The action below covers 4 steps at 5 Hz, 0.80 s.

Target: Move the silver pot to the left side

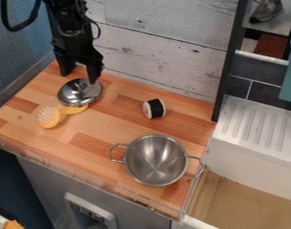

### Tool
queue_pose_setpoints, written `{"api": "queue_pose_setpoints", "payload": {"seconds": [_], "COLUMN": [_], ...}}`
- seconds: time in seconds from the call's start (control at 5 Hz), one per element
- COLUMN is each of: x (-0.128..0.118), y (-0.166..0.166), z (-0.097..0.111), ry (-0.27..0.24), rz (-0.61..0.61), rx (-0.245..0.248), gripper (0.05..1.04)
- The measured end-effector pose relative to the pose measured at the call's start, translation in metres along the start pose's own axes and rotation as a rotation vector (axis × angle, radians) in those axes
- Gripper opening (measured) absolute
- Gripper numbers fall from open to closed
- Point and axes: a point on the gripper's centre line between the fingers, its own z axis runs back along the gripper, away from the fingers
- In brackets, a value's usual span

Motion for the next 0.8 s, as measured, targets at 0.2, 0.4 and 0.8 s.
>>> {"api": "queue_pose_setpoints", "payload": {"seconds": [0.2,0.4,0.8], "x": [-0.003,-0.007,-0.02], "y": [-0.011,-0.031,-0.098], "z": [0.018,0.036,0.07], "ry": [-0.035,-0.058,-0.116], "rz": [-0.042,-0.1,-0.333], "rx": [0.017,0.033,0.064], "gripper": [1.001,1.001,1.001]}}
